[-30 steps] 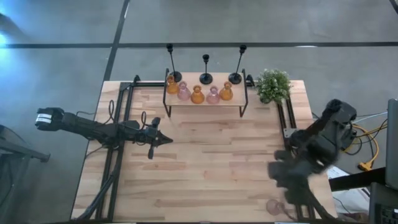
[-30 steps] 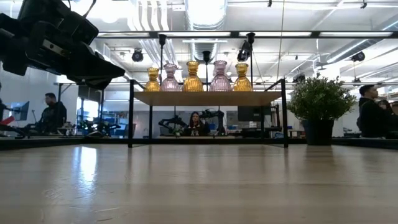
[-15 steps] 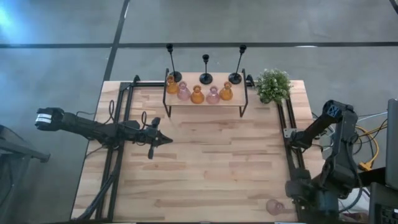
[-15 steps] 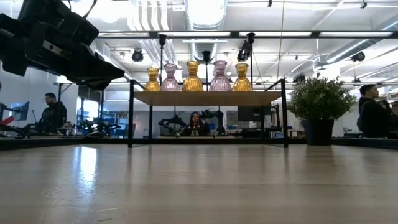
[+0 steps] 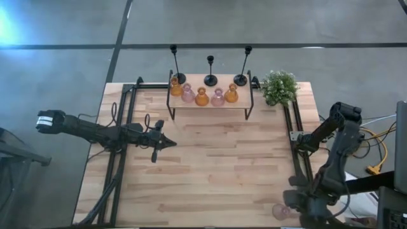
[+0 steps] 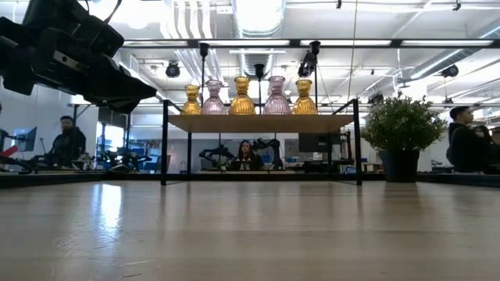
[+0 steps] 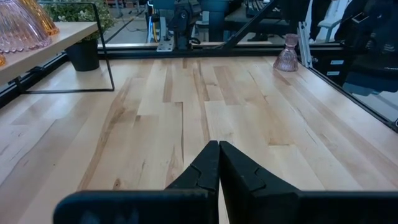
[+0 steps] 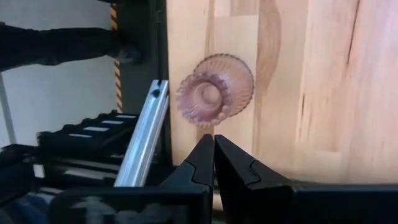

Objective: Pick & Place candle stick holders
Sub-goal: Put the pink candle holder on the shelf

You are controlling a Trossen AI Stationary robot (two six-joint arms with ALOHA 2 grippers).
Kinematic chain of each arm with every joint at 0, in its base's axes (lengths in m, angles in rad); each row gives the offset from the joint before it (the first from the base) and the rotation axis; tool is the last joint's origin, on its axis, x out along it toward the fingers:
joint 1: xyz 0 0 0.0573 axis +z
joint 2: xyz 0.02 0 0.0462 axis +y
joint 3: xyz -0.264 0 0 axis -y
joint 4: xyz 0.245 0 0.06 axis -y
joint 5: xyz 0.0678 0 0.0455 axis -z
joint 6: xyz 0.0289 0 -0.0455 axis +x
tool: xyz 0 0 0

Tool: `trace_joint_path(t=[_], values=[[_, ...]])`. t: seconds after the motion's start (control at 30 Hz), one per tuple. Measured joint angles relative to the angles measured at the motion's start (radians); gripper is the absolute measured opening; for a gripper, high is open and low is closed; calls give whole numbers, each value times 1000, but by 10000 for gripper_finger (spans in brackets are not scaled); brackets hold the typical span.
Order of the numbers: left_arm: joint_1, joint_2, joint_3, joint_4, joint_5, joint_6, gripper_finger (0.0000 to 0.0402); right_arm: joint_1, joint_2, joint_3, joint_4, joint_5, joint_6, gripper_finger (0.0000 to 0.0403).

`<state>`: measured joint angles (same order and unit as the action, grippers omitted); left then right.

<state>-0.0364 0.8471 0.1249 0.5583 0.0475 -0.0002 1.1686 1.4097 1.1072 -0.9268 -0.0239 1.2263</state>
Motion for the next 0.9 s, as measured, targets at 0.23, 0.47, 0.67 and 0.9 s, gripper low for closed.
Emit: trace_joint_path(t=[0.23, 0.47, 0.67, 0.9], values=[[0, 0, 0, 0, 0, 0, 12, -14, 0, -91, 93, -10, 8, 8], [0, 0, 0, -2, 0, 0, 12, -47, 0, -79, 111, -10, -30, 27], [0, 0, 0, -5, 0, 0, 12, -58, 0, -99, 106, -2, -24, 78], [0, 0, 0, -6, 0, 0, 12, -57, 1, -111, 108, -7, -17, 121]])
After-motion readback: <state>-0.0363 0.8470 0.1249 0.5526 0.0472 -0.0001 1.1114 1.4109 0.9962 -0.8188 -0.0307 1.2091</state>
